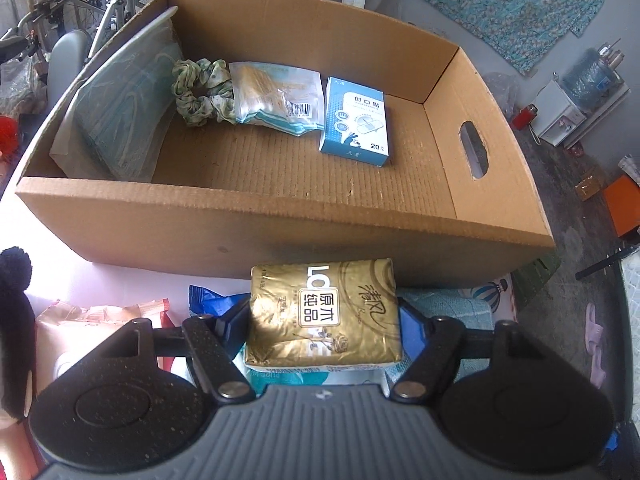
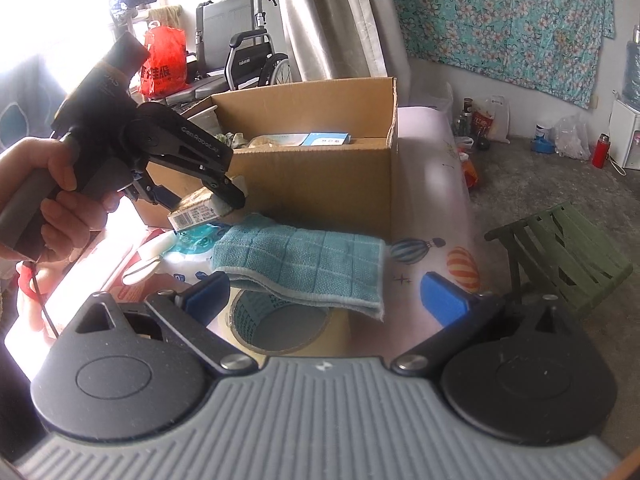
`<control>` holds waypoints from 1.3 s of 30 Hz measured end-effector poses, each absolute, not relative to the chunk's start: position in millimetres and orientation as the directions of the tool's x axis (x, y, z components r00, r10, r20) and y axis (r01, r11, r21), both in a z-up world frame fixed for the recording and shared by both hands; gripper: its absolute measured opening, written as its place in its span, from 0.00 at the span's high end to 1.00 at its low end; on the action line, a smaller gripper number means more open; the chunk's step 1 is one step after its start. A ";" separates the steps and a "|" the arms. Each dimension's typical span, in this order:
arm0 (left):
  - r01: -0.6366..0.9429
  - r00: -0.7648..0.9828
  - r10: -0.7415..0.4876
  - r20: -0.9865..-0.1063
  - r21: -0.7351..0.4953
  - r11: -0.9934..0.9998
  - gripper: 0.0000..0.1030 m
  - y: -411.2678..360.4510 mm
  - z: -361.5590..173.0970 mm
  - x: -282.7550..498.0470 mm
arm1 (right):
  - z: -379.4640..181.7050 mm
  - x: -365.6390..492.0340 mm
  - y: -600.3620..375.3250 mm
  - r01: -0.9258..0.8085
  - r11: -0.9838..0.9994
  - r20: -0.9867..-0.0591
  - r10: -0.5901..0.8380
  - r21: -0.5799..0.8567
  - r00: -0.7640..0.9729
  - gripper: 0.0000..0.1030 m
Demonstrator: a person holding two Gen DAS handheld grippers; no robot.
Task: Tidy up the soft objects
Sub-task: 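Lift the gold tissue pack with the left tool while the right tool reaches toward the white tape roll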
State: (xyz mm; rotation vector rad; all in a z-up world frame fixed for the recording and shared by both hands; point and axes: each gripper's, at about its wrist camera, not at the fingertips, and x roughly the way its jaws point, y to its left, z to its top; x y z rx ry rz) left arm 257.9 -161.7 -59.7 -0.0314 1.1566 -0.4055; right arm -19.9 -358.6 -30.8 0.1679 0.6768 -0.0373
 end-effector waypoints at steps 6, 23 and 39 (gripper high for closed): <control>0.293 0.409 -0.361 -0.838 -0.254 0.922 0.28 -130.7 -30.3 227.5 | -27.4 -26.0 -358.5 0.106 0.981 -0.631 0.020 0.162 0.776 0.01; 0.253 0.521 -0.426 -0.740 -0.343 0.905 0.28 -57.3 -8.1 144.5 | -11.3 -13.6 -335.9 0.032 0.988 -0.636 0.071 0.149 0.769 0.01; 0.230 0.563 -0.439 -0.700 -0.377 0.897 0.28 -24.2 -16.5 126.4 | -40.6 55.9 -266.1 -0.185 0.979 -0.720 0.064 -0.090 0.691 0.33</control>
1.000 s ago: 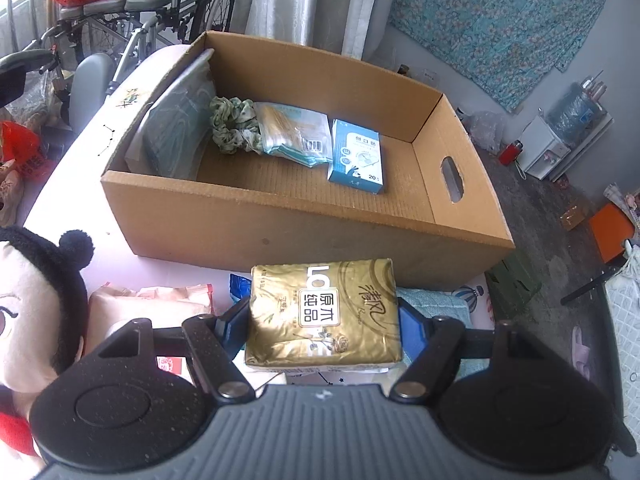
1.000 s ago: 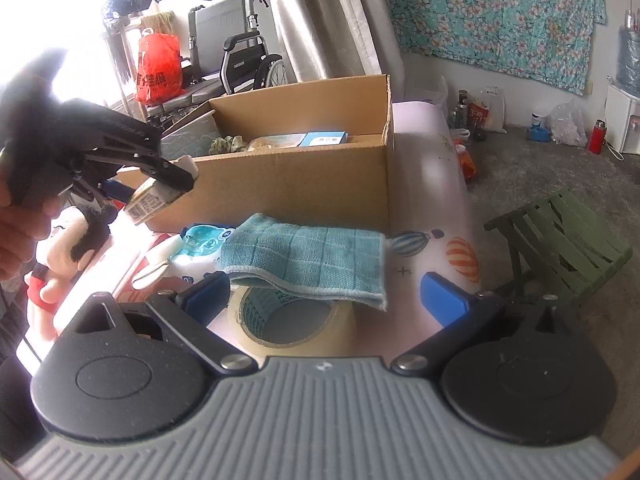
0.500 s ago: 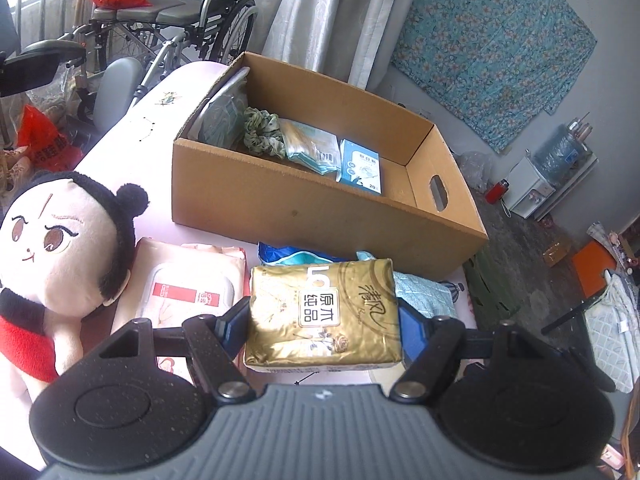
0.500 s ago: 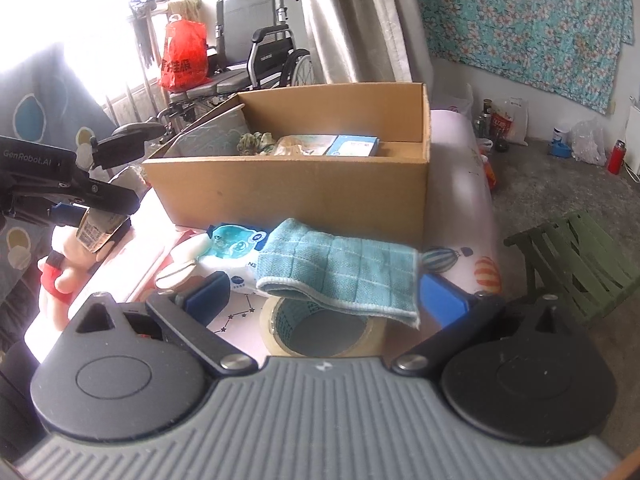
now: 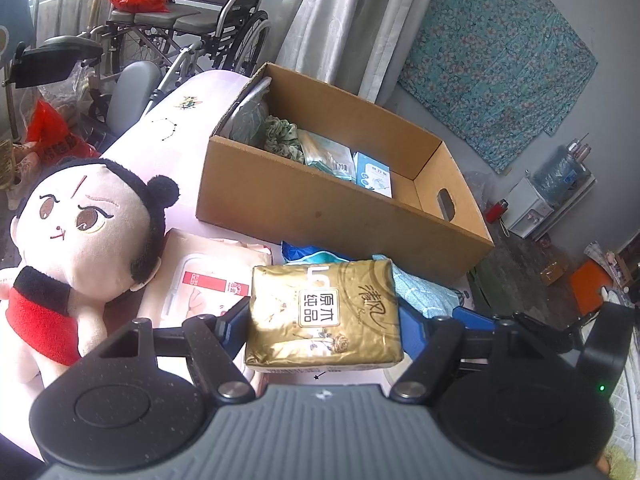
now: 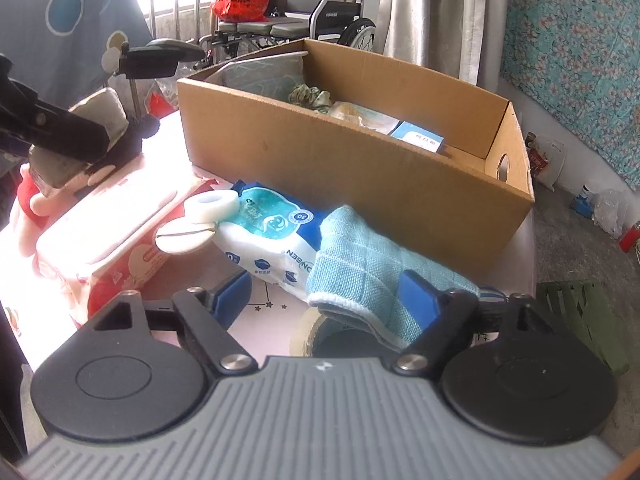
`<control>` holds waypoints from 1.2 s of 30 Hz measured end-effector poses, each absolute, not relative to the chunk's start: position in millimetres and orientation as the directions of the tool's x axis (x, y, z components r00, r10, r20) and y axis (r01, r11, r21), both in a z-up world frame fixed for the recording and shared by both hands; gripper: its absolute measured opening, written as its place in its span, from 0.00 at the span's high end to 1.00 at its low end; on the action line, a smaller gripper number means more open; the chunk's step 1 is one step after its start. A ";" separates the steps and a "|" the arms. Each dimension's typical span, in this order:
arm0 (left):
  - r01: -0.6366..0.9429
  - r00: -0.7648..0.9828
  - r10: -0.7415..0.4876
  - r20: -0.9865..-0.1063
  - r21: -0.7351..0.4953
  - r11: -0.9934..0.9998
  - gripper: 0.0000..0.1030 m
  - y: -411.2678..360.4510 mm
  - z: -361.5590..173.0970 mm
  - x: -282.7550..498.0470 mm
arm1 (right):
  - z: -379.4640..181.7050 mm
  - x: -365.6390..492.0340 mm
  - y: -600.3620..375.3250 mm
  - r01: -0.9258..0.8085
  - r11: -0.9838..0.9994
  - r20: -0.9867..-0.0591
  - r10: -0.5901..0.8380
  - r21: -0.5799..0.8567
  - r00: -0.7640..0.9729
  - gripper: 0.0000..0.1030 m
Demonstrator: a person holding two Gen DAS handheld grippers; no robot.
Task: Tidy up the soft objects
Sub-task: 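Lift the gold tissue pack with the left tool while the right tool reaches toward the white tape roll, then grasp the white tape roll with the right tool while the left tool holds the tissue pack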
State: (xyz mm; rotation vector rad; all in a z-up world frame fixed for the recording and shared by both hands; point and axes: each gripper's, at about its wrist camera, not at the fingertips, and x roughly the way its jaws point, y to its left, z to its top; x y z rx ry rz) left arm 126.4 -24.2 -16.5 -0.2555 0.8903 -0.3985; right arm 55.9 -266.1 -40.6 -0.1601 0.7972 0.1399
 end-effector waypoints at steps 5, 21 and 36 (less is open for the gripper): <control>0.227 0.554 -0.454 -0.698 -0.398 0.889 0.28 -21.4 -23.8 127.8 | -47.9 69.2 -269.0 -0.146 0.982 -0.736 0.013 -0.118 0.677 0.54; 0.199 0.602 -0.433 -0.671 -0.399 0.895 0.28 2.4 -16.7 122.9 | -26.6 68.3 -253.6 -0.232 0.958 -0.681 0.058 -0.168 0.730 0.24; 0.138 0.645 -0.403 -0.649 -0.419 0.897 0.28 36.7 -12.1 129.1 | -23.2 145.7 -222.2 -0.254 0.943 -0.758 0.326 0.216 0.564 0.50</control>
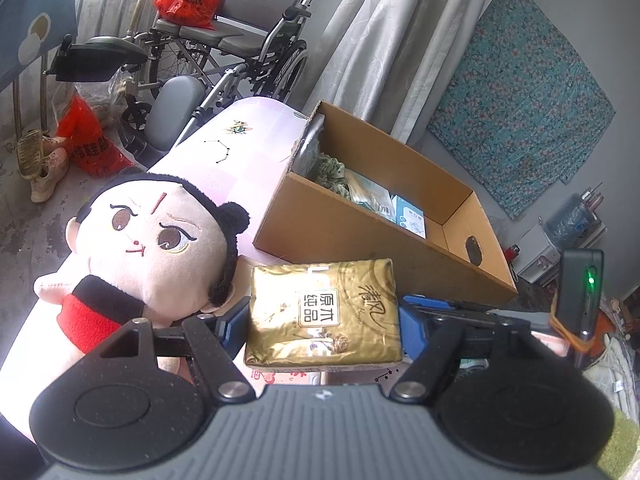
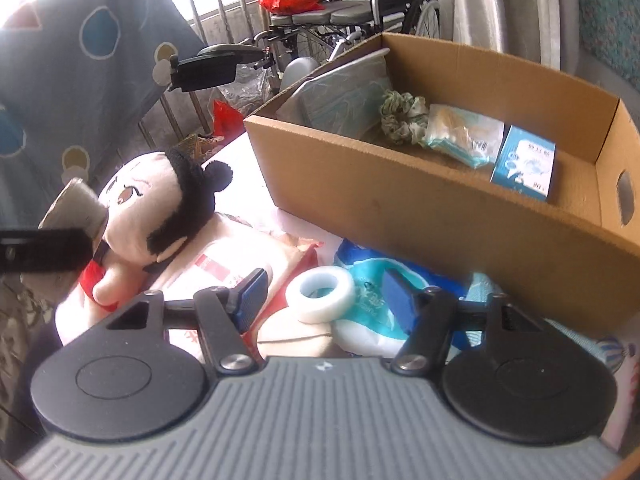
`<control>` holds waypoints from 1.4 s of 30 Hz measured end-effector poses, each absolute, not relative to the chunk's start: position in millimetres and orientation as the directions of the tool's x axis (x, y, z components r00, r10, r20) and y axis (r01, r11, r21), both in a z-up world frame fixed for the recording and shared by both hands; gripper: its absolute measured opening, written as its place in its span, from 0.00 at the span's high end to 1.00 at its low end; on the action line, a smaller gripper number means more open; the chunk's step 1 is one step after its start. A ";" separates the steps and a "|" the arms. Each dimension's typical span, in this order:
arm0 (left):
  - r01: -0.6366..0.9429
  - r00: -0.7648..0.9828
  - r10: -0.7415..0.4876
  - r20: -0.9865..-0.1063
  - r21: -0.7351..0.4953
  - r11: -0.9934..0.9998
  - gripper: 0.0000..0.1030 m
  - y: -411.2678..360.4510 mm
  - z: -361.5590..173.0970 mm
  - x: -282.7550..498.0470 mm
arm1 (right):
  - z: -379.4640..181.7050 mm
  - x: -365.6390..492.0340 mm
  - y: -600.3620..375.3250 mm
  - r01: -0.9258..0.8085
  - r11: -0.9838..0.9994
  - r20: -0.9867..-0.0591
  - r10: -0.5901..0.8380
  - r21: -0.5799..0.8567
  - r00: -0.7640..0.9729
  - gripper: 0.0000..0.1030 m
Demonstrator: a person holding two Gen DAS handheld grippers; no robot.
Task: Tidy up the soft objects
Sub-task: 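Grasp the white tape roll with the right tool while the left tool holds the tissue pack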
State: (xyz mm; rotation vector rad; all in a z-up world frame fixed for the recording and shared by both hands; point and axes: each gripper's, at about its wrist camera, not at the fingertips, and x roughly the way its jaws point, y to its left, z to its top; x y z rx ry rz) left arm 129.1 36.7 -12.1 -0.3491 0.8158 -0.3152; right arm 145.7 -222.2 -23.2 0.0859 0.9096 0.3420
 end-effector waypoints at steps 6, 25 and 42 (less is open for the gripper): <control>0.135 0.636 -0.416 -0.650 -0.437 0.889 0.28 42.4 -19.6 129.6 | -45.1 166.2 -219.4 -0.142 0.961 -0.806 0.275 0.236 0.523 0.65; 0.132 0.632 -0.438 -0.639 -0.469 0.873 0.28 50.3 -24.8 128.7 | -59.8 191.1 -192.8 -0.231 0.970 -0.888 0.172 0.077 0.427 0.71; 0.132 0.645 -0.414 -0.642 -0.440 0.888 0.28 44.8 -22.6 125.5 | -52.0 176.1 -215.5 -0.198 0.971 -0.855 0.214 0.133 0.473 0.86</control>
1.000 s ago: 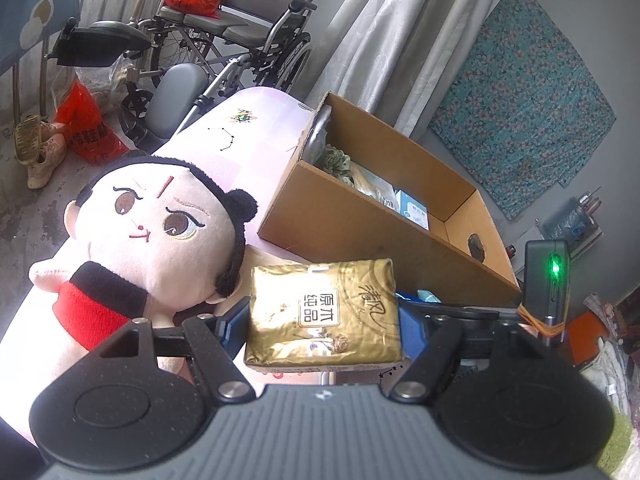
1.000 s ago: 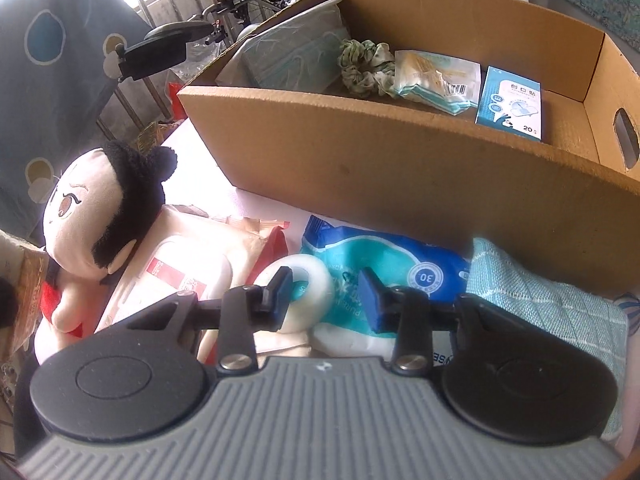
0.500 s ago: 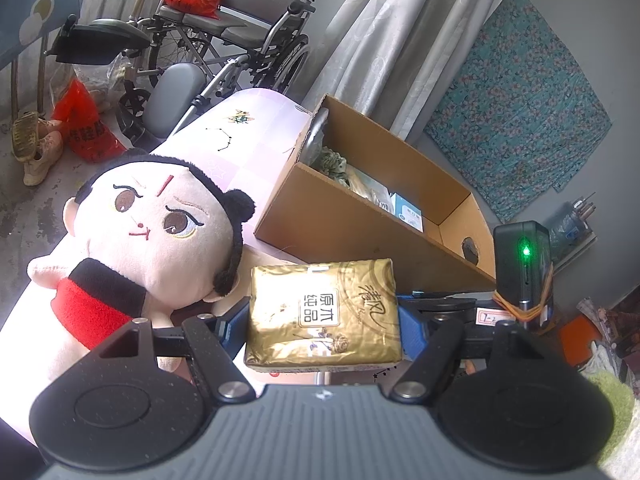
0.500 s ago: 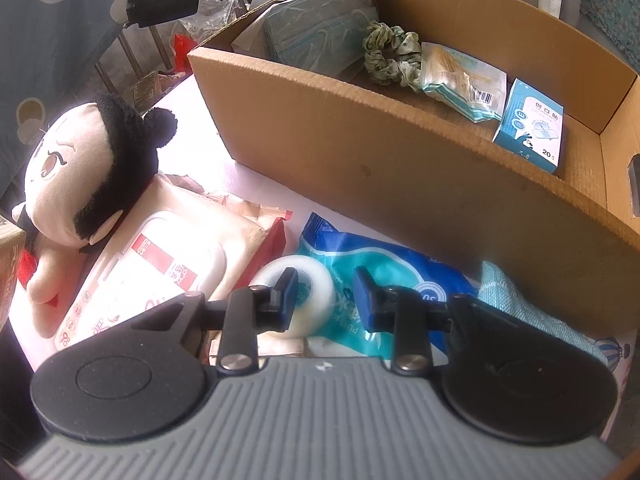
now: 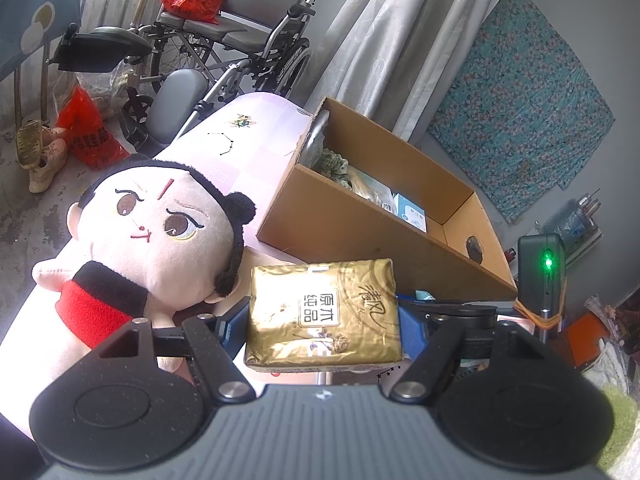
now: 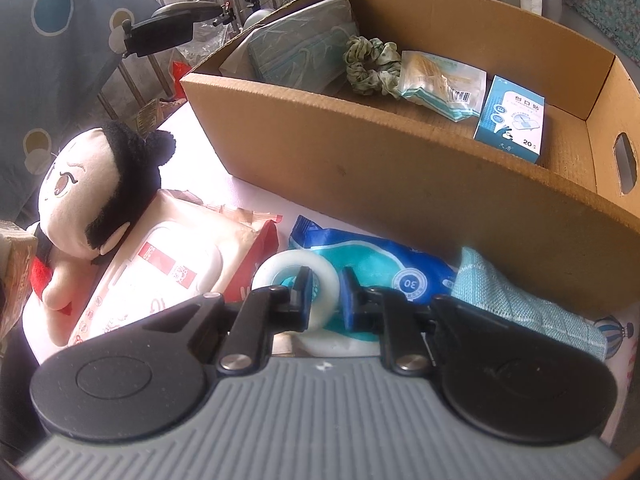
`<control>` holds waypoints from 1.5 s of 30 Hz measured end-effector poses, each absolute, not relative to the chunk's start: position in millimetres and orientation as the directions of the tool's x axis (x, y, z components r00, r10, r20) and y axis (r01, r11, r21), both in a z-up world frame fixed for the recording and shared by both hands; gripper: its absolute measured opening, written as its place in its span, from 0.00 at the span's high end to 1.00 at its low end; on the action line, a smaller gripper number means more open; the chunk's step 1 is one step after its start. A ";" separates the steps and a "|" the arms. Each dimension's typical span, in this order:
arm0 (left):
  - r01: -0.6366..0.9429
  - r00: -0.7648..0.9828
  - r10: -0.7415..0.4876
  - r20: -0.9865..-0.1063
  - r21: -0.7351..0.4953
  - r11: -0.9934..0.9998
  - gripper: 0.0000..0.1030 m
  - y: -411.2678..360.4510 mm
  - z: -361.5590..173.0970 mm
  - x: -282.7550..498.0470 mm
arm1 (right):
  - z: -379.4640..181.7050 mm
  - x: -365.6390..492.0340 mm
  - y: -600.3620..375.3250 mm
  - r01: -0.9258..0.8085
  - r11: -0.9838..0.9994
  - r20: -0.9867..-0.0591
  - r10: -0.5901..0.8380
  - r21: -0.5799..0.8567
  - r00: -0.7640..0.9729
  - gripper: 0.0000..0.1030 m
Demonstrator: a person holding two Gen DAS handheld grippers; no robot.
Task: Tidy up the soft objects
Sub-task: 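Grasp the white tape roll with the right tool while the left tool holds the tissue pack, then carry both items over the cardboard box and lower the tape roll inside with the right tool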
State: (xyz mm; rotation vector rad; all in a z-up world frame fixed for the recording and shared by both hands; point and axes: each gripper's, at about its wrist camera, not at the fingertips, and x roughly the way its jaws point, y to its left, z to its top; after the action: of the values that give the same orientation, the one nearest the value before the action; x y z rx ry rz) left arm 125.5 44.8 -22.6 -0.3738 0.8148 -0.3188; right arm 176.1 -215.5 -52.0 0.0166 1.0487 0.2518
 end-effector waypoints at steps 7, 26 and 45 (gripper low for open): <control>0.152 0.665 -0.408 -0.626 -0.422 0.894 0.28 37.7 -10.0 122.0 | -36.7 163.5 -225.3 -0.187 0.969 -0.814 0.239 0.163 0.530 0.88; 0.341 0.568 -0.591 -0.573 -0.490 0.802 0.28 -83.3 36.5 247.9 | 77.8 175.3 -335.5 -0.135 0.983 -0.637 0.183 0.124 0.749 0.88; 0.441 0.244 -0.591 -0.769 -0.455 0.774 0.28 -277.6 -63.2 406.3 | 20.6 417.0 -449.9 -0.133 0.991 -0.817 0.068 -0.011 0.572 0.88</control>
State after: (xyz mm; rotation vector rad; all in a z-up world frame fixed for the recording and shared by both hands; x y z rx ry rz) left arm 406.3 -277.6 -63.2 -0.1556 1.1210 -0.7085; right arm 417.0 -449.9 20.6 -0.0733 0.9549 0.1177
